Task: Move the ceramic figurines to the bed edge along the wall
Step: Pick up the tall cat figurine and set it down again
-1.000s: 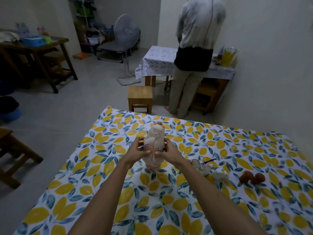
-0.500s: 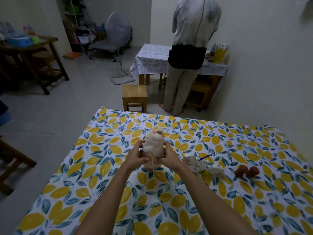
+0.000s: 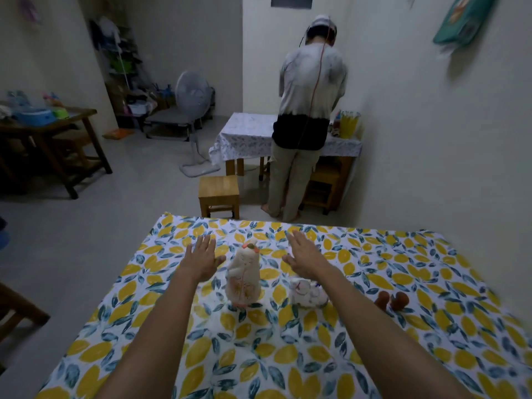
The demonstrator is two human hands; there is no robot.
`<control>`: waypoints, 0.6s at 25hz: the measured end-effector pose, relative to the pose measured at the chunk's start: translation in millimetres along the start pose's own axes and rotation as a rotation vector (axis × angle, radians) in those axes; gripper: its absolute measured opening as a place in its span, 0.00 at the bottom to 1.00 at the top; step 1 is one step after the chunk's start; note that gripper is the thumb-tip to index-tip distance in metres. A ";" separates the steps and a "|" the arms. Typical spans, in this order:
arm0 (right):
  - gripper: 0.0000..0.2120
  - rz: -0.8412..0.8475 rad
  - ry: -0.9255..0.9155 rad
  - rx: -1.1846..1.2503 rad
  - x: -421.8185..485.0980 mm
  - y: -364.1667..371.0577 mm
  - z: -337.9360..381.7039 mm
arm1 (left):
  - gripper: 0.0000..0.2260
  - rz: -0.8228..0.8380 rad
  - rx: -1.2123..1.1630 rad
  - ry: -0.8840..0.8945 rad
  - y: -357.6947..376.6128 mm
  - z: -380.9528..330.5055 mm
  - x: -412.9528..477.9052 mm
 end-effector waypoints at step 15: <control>0.34 -0.272 0.242 -0.205 -170.6 -224.9 -203.9 | 0.30 -0.201 0.129 0.268 -135.3 -277.9 -74.5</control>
Point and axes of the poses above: each hand's wrist, its own x-axis towards the middle knuckle, its own y-axis out of the palm, z = x × y, the point moved 4 cm from there along x, towards the middle knuckle, and after that the axes turned 2 degrees about -z, right-handed, at the moved point
